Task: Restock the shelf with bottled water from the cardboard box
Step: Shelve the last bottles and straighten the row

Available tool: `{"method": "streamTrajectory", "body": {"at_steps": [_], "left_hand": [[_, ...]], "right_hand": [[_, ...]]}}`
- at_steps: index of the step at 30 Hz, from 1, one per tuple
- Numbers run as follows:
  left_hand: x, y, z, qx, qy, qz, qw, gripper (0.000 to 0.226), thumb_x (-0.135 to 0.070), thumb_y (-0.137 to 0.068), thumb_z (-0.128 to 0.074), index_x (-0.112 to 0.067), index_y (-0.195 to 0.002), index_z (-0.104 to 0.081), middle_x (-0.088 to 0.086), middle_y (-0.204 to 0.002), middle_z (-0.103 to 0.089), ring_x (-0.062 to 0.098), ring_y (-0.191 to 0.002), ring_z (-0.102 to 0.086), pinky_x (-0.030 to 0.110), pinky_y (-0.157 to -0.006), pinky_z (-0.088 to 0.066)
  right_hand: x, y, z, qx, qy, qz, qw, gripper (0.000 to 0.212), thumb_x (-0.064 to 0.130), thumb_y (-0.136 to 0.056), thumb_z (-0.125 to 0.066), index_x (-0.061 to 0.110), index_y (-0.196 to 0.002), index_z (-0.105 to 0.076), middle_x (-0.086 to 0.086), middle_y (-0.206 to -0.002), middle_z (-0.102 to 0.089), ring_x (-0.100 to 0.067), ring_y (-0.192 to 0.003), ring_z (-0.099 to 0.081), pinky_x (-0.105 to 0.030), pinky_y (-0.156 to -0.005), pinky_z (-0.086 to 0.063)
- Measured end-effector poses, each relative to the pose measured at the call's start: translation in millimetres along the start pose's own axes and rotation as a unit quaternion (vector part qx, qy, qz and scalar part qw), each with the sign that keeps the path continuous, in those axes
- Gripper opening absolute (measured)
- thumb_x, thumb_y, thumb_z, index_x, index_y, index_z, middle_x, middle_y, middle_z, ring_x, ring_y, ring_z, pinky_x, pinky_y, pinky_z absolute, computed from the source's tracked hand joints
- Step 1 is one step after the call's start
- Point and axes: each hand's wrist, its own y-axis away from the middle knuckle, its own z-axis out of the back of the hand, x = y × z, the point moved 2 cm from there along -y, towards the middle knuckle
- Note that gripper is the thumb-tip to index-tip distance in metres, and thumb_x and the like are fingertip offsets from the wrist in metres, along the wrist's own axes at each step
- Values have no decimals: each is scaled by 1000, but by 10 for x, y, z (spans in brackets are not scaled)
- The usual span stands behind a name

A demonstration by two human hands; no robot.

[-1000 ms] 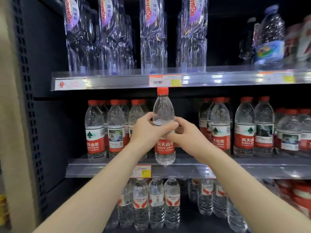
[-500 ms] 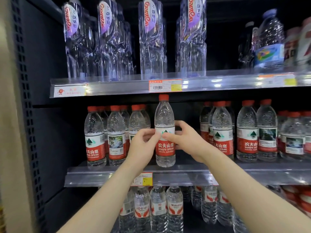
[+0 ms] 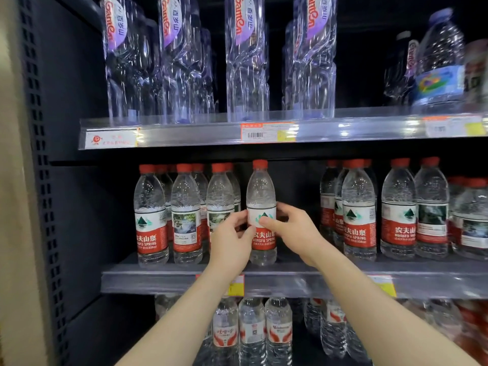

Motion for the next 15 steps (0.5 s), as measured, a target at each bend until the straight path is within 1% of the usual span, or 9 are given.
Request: {"method": "streamTrajectory", "body": {"at_steps": [2,3,4,5,7,9,11,15], "left_hand": [[14,1,-43,-3,-12,2,1000,40,-14,-103,-68,-19,-143,-65,-5,-130,-72,-23,-82,-63,-4,-72,-45],[14,6,-60,-6,-18,4,1000,41,-15,-103,-67,-18,-144,-64,-6,-132,-71,-24,-83,-62,-2,-75,-45],[13,9,-72,-10,-27,4,1000,41,-16,-104,-66,-17,-145,-63,-5,-134,-71,-20,-87,-63,1,-81,-45],[12,8,-80,-16,-35,2,999,42,-17,-105,-66,-17,-147,-62,-4,-135,-71,-13,-95,-64,8,-89,-47],[19,0,-91,-26,-40,-1,999,43,-18,-105,-66,-15,-147,-62,-2,-136,-71,3,-114,-67,19,-99,-50],[25,-4,-102,-29,-36,2,999,43,-18,-105,-65,-14,-147,-62,-1,-138,-71,10,-125,-65,25,-106,-51],[24,-9,-120,-26,-37,3,999,43,-19,-106,-65,-13,-148,-61,0,-139,-70,12,-129,-64,29,-110,-51],[3,-27,-161,-26,-40,3,999,42,-19,-105,-66,-12,-147,-61,2,-138,-69,15,-130,-63,31,-109,-51]], "right_hand": [[-32,1,-10,-7,4,0,1000,33,21,-93,-77,32,-123,-71,6,-108,-76,-4,-91,-75,-19,-69,-60],[-50,5,-7,-11,7,0,1000,34,22,-93,-77,31,-124,-70,6,-108,-76,-5,-92,-75,-19,-69,-60],[-67,5,-3,-16,11,0,1000,36,23,-92,-77,30,-126,-70,7,-109,-76,-7,-93,-75,-20,-71,-60],[-78,6,1,-19,18,2,1000,38,24,-92,-77,29,-129,-69,7,-110,-76,-10,-96,-75,-23,-75,-61],[-84,5,-2,-27,35,7,999,41,26,-93,-77,27,-133,-68,7,-112,-75,-12,-100,-74,-29,-82,-62],[-89,5,-22,-34,48,12,998,44,27,-93,-76,26,-136,-66,6,-116,-74,-13,-102,-73,-36,-89,-62],[-107,8,-37,-42,48,16,998,46,26,-94,-76,25,-139,-65,5,-120,-74,-14,-104,-72,-40,-92,-61],[-132,-8,-3,-49,57,21,997,46,26,-95,-74,26,-139,-64,5,-121,-74,-13,-105,-72,-40,-94,-61]]}}
